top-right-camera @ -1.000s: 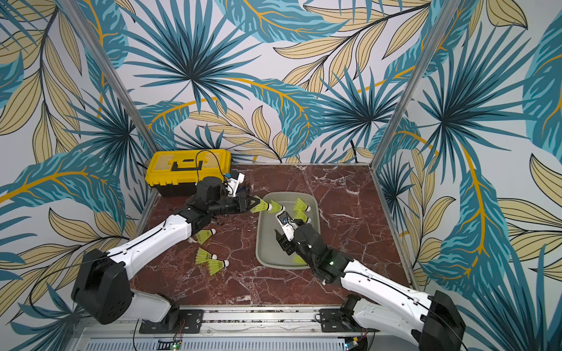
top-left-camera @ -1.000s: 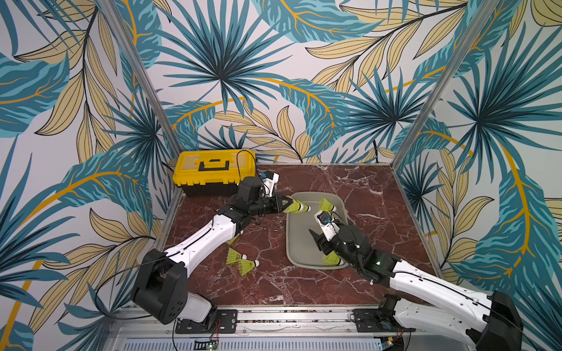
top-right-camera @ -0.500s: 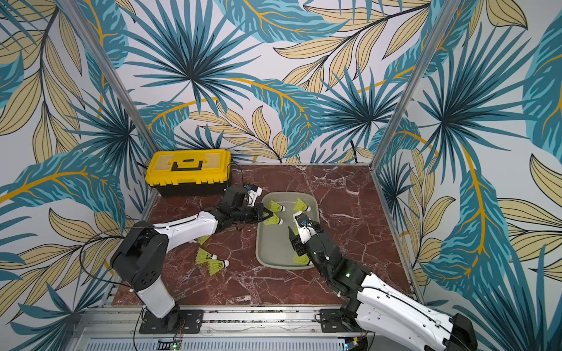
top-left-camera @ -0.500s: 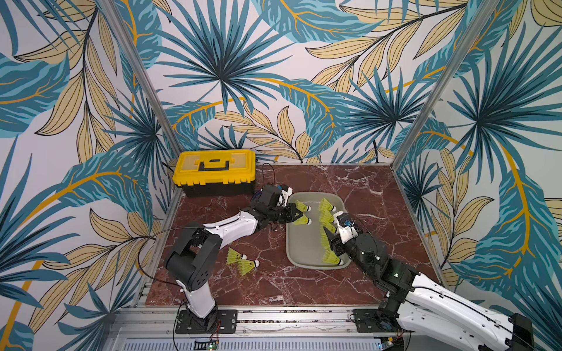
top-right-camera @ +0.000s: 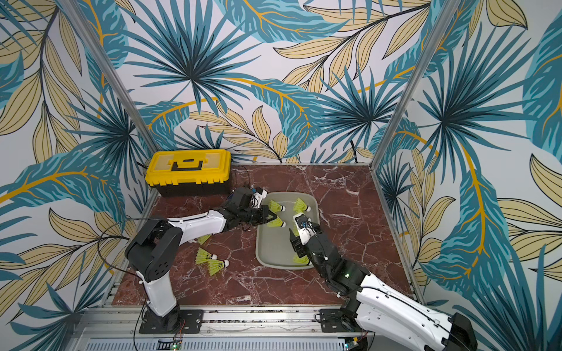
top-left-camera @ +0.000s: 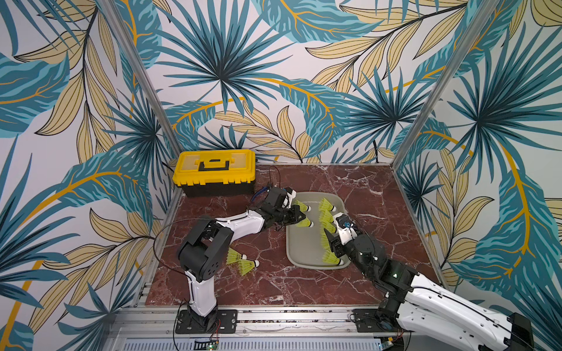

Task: Put the shuttlecocks into the storage box
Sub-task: Place the shuttlecock in the storage box.

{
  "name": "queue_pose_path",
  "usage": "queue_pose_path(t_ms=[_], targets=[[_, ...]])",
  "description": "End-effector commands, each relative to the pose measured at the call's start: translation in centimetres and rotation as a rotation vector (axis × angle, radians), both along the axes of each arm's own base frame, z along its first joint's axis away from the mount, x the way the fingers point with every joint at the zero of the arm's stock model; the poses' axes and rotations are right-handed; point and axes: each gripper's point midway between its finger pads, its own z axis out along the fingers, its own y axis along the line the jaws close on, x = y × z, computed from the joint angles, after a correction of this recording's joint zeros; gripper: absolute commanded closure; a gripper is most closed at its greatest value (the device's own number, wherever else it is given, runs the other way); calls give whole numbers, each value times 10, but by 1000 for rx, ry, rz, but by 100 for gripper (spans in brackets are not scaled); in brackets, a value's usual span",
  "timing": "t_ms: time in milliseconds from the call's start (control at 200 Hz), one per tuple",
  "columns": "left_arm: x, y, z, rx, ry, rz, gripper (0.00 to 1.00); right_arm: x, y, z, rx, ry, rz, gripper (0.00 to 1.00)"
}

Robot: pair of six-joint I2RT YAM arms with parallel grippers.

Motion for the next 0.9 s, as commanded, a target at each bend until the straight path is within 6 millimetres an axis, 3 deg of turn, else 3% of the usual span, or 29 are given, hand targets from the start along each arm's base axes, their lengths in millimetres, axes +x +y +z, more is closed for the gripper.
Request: queue_pose_path(t_ms=[0,897], targets=[[16,-10,19,-30,-56,12,100,-1,-4,-10,-1,15,-18,35],[32,-9,-8,37,-27,59,100,0,-5,-12,-10,12,-25,35]])
